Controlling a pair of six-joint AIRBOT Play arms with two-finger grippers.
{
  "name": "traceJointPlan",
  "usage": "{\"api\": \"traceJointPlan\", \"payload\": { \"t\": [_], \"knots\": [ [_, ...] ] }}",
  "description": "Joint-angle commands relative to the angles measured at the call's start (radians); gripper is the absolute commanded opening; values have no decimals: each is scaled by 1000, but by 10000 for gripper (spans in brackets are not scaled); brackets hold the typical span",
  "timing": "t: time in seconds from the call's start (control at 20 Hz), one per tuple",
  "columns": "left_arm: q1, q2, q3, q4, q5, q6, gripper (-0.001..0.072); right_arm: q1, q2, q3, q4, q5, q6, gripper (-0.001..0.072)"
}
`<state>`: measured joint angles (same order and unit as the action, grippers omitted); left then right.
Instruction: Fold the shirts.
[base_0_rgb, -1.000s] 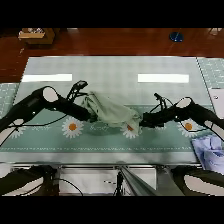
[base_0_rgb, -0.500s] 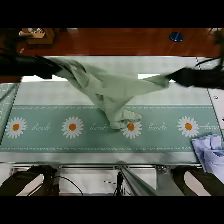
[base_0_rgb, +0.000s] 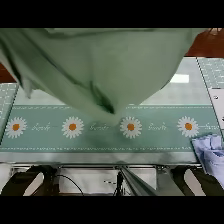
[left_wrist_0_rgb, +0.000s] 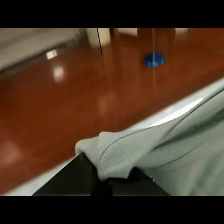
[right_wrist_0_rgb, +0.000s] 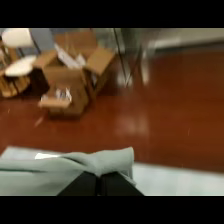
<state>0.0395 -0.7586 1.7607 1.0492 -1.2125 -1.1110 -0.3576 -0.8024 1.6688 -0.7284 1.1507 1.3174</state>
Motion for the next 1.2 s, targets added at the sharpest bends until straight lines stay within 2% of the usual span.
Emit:
{"api": "traceJointPlan", "payload": {
  "t": [0.0,0.2,0.3,0.45,0.55,0.65,0.85,1.0,1.15],
  "knots": [
    [4,48,146,-84,-4,-2,33,-9,5,197,0,-23,51,23],
    [4,93,195,-108,-49,-89,32,-9,6,376,-76,-45,90,23],
    [4,105,195,-108,-165,-145,32,-9,7,412,-137,-33,93,23],
    [4,97,190,-108,-357,-224,32,-9,-18,413,-237,78,93,22],
    [4,92,161,-107,-404,-254,32,-9,-80,413,-277,96,76,22],
    [4,84,97,-107,-404,-256,33,-6,-184,413,-234,62,68,22],
    [4,21,-92,-108,-401,-255,33,3,-449,413,16,80,68,22],
    [4,-70,-242,-107,-381,-251,33,124,-619,410,-48,81,69,22],
    [4,-198,-360,-105,-319,-176,33,288,-777,375,-157,41,69,22]
  ]
}}
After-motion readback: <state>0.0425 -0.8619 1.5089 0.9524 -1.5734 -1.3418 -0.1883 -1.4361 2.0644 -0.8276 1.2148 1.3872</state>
